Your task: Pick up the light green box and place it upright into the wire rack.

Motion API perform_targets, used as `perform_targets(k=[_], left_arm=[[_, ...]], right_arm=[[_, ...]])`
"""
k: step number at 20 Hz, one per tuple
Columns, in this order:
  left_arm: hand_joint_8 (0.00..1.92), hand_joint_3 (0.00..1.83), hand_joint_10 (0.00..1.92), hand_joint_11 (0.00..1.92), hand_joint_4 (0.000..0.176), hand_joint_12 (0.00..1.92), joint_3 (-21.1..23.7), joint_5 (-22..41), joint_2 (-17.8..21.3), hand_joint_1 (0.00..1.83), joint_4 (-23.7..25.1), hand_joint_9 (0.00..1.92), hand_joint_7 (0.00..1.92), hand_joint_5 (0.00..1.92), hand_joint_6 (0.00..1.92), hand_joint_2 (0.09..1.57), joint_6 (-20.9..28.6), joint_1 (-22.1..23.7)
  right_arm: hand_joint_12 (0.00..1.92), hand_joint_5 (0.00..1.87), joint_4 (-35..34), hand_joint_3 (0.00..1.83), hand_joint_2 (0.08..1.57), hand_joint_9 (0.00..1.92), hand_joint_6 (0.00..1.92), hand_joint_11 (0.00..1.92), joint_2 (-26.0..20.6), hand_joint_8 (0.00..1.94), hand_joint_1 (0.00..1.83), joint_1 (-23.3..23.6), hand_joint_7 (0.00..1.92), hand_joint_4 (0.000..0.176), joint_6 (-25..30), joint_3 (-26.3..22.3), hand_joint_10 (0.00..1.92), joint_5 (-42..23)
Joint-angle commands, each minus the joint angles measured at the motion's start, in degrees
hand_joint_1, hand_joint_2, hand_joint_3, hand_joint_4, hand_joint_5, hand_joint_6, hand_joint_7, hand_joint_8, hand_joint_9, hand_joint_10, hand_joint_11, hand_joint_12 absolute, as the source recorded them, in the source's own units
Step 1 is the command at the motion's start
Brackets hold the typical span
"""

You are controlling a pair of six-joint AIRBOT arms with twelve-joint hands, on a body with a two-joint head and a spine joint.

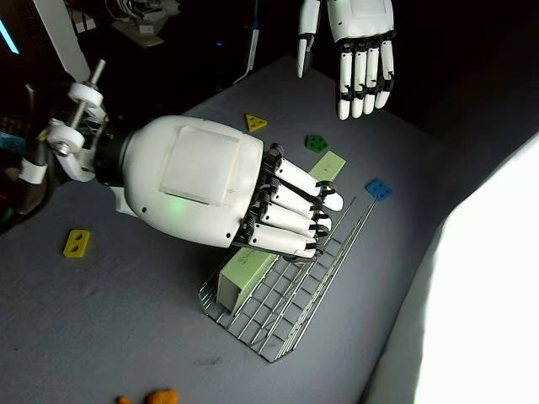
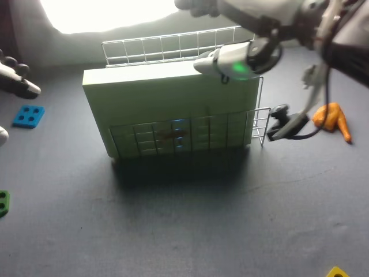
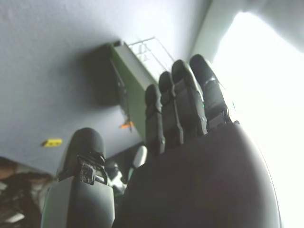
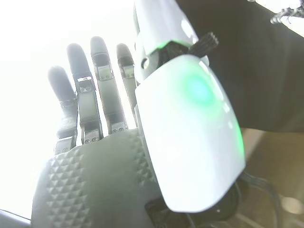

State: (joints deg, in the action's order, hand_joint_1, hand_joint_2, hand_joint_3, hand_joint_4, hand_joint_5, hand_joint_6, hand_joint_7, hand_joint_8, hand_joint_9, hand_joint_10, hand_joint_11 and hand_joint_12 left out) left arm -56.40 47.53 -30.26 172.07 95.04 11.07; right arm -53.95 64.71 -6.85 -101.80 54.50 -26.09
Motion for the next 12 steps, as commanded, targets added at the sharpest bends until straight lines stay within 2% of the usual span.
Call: perform_targets(k=[1, 2, 3, 4, 5, 6, 7, 8, 9, 10, 11, 12], left_arm=[[0.02, 0.00, 0.03, 0.00, 0.000, 0.86, 0.1, -4.8, 0.0, 0.26, 0.5, 0.40, 0.42, 0.36, 0.02, 1.28, 0.0, 0.2], [0.01, 0.00, 0.03, 0.00, 0.000, 0.89, 0.1, -4.8, 0.0, 0.26, 0.5, 0.42, 0.44, 0.37, 0.01, 1.28, 0.0, 0.0], [0.03, 0.00, 0.08, 0.08, 0.000, 1.25, 0.0, -4.8, 0.0, 0.28, 0.5, 0.64, 0.68, 0.58, 0.03, 1.28, 0.0, -0.1], [0.04, 0.00, 0.13, 0.14, 0.000, 1.37, -0.2, -4.8, 0.0, 0.26, 0.5, 0.73, 0.78, 0.64, 0.03, 1.29, 0.0, -0.1], [0.04, 0.00, 0.20, 0.20, 0.000, 1.42, -0.4, -4.8, 0.0, 0.28, 0.5, 0.78, 0.86, 0.71, 0.01, 1.29, 0.0, -0.1], [0.09, 0.00, 0.47, 0.31, 0.000, 1.45, -0.5, -4.8, 0.1, 0.30, 0.5, 0.81, 0.97, 0.84, 0.02, 1.28, 0.0, -0.3], [0.29, 0.01, 0.87, 0.37, 0.000, 1.54, -0.5, -4.8, 0.1, 0.25, 0.5, 0.73, 0.99, 0.95, 0.06, 1.29, 0.0, -0.4], [0.69, 0.01, 1.14, 0.44, 0.000, 1.61, -0.7, -4.8, 0.1, 0.20, 0.5, 0.71, 0.91, 0.98, 0.26, 1.31, 0.0, -0.7], [1.00, 0.00, 1.30, 0.46, 0.000, 1.68, -0.8, -4.8, 0.1, 0.17, 0.5, 0.69, 0.82, 0.90, 0.58, 1.32, -0.1, -0.7], [1.24, 0.00, 1.42, 0.51, 0.000, 1.75, -1.0, -4.8, 0.1, 0.23, 0.5, 0.71, 0.80, 0.83, 0.98, 1.30, -0.1, -0.7], [1.53, 0.00, 1.65, 0.52, 0.000, 1.89, -1.1, -4.8, 0.1, 0.28, 0.5, 0.67, 0.74, 0.74, 1.37, 1.30, -0.1, -0.7], [1.53, 0.00, 1.65, 0.52, 0.000, 1.89, -1.1, -4.8, 0.1, 0.28, 0.5, 0.67, 0.74, 0.74, 1.37, 1.30, -0.1, -0.9]], right_arm=[[1.66, 0.46, 5.8, 0.01, 1.12, 0.31, 0.04, 0.01, -1.3, 0.03, 0.81, -0.3, 0.60, 0.000, 2.3, -1.0, 0.89, -4.2], [1.66, 0.47, 12.7, 0.01, 1.12, 0.31, 0.05, 0.01, -3.3, 0.04, 0.79, -1.7, 0.60, 0.000, 4.2, -3.2, 0.89, -5.9], [1.67, 0.77, 16.7, 0.01, 1.16, 0.45, 0.16, 0.15, -4.6, 0.13, 0.47, -2.6, 0.83, 0.000, 5.2, -4.5, 1.00, -7.2], [1.77, 0.85, 21.5, 0.01, 1.19, 0.47, 0.38, 0.16, -6.9, 0.41, 0.32, -3.7, 0.85, 0.000, 7.2, -6.4, 1.21, -7.7], [1.82, 0.84, 22.7, 0.00, 1.19, 0.51, 0.65, 0.24, -8.2, 0.82, 0.31, -4.0, 0.80, 0.000, 7.6, -7.4, 1.37, -7.6], [1.90, 0.79, 23.0, 0.00, 1.21, 0.54, 1.03, 0.31, -10.2, 1.19, 0.23, -4.1, 0.76, 0.000, 7.6, -8.6, 1.52, -6.6], [1.92, 0.84, 23.0, 0.01, 1.23, 0.62, 1.22, 0.43, -11.0, 1.40, 0.18, -4.1, 0.84, 0.000, 7.6, -9.0, 1.69, -6.1], [1.92, 0.92, 23.2, 0.01, 1.24, 0.78, 1.45, 0.62, -12.7, 1.57, 0.13, -4.1, 0.97, 0.000, 7.7, -10.0, 1.87, -5.5], [1.92, 0.97, 23.8, 0.00, 1.24, 0.91, 1.63, 0.79, -13.9, 1.70, 0.12, -4.2, 1.05, 0.000, 7.7, -10.7, 1.91, -5.2], [1.92, 1.01, 24.3, 0.01, 1.26, 1.08, 1.78, 0.97, -15.3, 1.79, 0.08, -4.3, 1.12, 0.000, 7.7, -11.5, 1.92, -4.7], [1.92, 1.01, 24.4, 0.01, 1.26, 1.14, 1.83, 1.08, -16.4, 1.79, 0.12, -4.5, 1.16, 0.000, 7.7, -12.1, 1.92, -4.3], [1.92, 1.01, 24.4, 0.01, 1.26, 1.14, 1.83, 1.08, -17.7, 1.79, 0.12, -4.6, 1.16, 0.000, 7.7, -12.9, 1.92, -3.5]])
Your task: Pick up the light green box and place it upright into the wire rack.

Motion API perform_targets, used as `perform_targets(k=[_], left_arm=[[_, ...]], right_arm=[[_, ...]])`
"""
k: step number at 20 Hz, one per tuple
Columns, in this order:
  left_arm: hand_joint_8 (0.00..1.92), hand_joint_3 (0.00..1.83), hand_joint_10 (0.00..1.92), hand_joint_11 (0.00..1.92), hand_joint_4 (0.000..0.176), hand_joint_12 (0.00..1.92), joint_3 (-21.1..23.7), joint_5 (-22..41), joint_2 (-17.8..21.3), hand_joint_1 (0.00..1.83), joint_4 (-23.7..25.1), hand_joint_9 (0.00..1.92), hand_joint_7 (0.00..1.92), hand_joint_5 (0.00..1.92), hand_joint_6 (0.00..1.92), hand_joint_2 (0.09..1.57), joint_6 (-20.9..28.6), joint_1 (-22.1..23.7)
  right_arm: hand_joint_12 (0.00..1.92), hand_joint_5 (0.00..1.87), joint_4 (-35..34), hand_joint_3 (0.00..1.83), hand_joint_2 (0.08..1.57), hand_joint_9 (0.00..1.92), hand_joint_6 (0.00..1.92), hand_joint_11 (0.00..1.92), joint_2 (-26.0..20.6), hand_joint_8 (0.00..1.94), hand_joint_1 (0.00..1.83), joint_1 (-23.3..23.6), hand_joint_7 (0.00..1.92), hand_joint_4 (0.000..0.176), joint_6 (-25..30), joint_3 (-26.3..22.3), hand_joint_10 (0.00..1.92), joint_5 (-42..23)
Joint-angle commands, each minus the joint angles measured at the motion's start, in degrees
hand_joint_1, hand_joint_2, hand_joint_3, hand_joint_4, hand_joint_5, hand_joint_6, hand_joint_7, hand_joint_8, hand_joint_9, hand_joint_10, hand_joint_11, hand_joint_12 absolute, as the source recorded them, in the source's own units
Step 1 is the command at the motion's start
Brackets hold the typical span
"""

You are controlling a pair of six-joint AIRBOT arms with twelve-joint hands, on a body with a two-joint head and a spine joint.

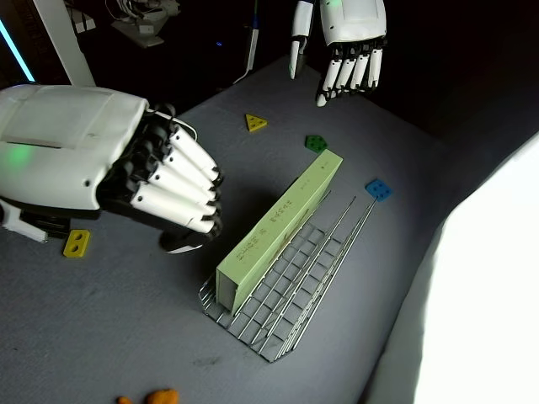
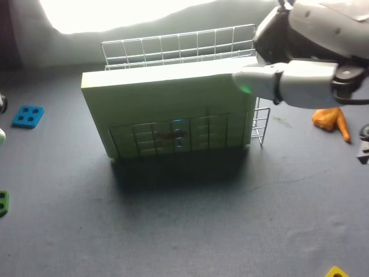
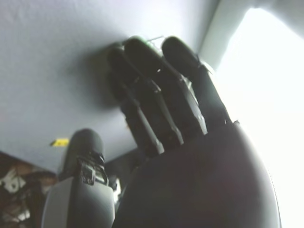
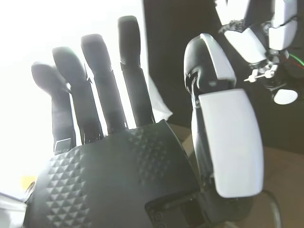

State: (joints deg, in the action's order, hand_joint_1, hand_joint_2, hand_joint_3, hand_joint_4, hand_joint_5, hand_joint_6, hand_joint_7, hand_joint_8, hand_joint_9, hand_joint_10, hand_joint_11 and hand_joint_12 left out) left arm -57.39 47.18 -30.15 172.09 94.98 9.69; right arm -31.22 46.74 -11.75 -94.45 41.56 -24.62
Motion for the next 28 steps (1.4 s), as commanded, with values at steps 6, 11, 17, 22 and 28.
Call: perform_targets(k=[6, 11, 17, 22, 28], left_arm=[[1.87, 0.00, 1.92, 0.63, 0.000, 1.92, -0.3, -4.5, 0.0, 0.19, 0.5, 0.80, 0.87, 0.78, 1.91, 1.33, -1.4, 0.3], [1.91, 0.00, 1.92, 0.79, 0.000, 1.92, 0.1, -4.5, 0.1, 0.15, 0.5, 0.90, 0.94, 0.84, 1.92, 1.34, -2.3, 0.2], [1.88, 0.00, 1.92, 0.84, 0.000, 1.92, 0.7, -4.5, 0.4, 0.15, 0.5, 0.93, 0.97, 0.85, 1.92, 1.34, -2.9, -0.6], [1.81, 0.00, 1.92, 0.81, 0.000, 1.92, 1.0, -4.5, 0.3, 0.26, 0.5, 0.89, 0.96, 0.82, 1.84, 1.33, -2.8, -0.1], [1.92, 0.00, 1.92, 0.80, 0.000, 1.92, 1.2, -4.5, 0.3, 0.22, 0.5, 0.85, 0.87, 0.79, 1.92, 1.35, -2.8, 0.0]], right_arm=[[1.92, 1.17, 1.6, 0.00, 1.29, 1.37, 1.92, 1.39, -5.5, 1.93, 0.13, -0.5, 1.33, 0.000, -0.7, -3.7, 1.92, -3.1], [1.92, 1.21, -4.7, 0.00, 1.30, 1.37, 1.92, 1.42, -7.6, 1.94, 0.12, -1.8, 1.32, 0.176, -3.6, -5.7, 1.92, -0.2], [1.92, 1.17, -5.6, 0.00, 1.28, 1.36, 1.92, 1.37, -6.6, 1.94, 0.21, -1.9, 1.30, 0.176, -3.6, -6.5, 1.92, -1.3], [1.92, 1.24, -5.6, 0.00, 1.29, 1.38, 1.92, 1.43, -6.0, 1.94, 0.15, -1.8, 1.33, 0.176, -3.5, -6.5, 1.92, -1.4], [1.92, 1.23, -5.6, 0.00, 1.30, 1.39, 1.92, 1.44, -6.0, 1.94, 0.27, -1.6, 1.34, 0.176, -3.7, -6.5, 1.92, -1.4]])
